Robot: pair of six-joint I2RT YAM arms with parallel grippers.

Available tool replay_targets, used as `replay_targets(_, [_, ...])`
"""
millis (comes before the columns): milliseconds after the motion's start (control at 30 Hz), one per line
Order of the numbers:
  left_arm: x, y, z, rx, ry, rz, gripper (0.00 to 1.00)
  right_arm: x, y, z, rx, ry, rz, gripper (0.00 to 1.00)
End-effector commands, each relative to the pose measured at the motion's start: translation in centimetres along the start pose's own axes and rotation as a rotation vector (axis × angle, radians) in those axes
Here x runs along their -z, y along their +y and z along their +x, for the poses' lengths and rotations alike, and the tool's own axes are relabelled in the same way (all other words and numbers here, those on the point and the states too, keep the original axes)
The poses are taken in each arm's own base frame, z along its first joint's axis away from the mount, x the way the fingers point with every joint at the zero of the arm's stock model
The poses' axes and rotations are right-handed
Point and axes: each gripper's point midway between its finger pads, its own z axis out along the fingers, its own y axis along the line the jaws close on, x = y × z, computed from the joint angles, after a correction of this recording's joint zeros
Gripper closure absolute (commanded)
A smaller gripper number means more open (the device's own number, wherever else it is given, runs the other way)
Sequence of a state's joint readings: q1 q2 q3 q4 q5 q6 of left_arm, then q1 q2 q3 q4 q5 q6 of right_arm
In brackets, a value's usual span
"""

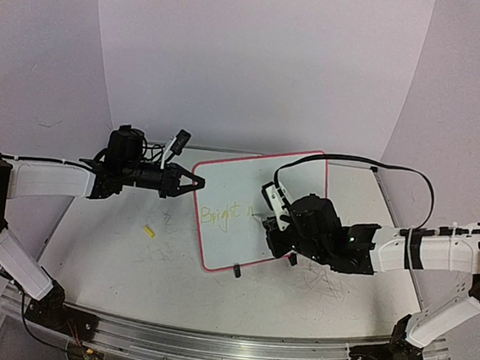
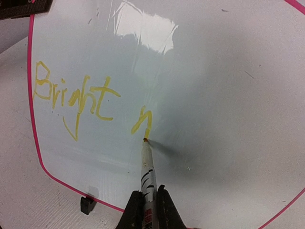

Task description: Write a sentence on the whiteboard

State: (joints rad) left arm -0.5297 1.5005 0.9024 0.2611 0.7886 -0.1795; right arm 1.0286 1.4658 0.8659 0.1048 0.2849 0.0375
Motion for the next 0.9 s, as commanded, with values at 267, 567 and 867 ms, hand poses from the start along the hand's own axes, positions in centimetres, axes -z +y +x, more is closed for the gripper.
replay_targets(267, [-0.1, 0.7, 0.8, -0.127, 0.027, -0.057, 1.00, 0.5, -1.7, -4.9, -0.038, -0.126, 0.084, 1.00])
replay_targets(567, [-0.1, 0.6, 0.7, -0.129, 0.028, -0.056, 1.00, 0.9, -2.1, -3.3, -0.055, -0.080, 0.094, 1.00])
replay_targets(867, [-0.1, 0.7, 0.8, -0.129, 0.029, -0.057, 1.00, 0.7, -1.3, -1.3, -0.047, -0.030, 0.053, 1.00])
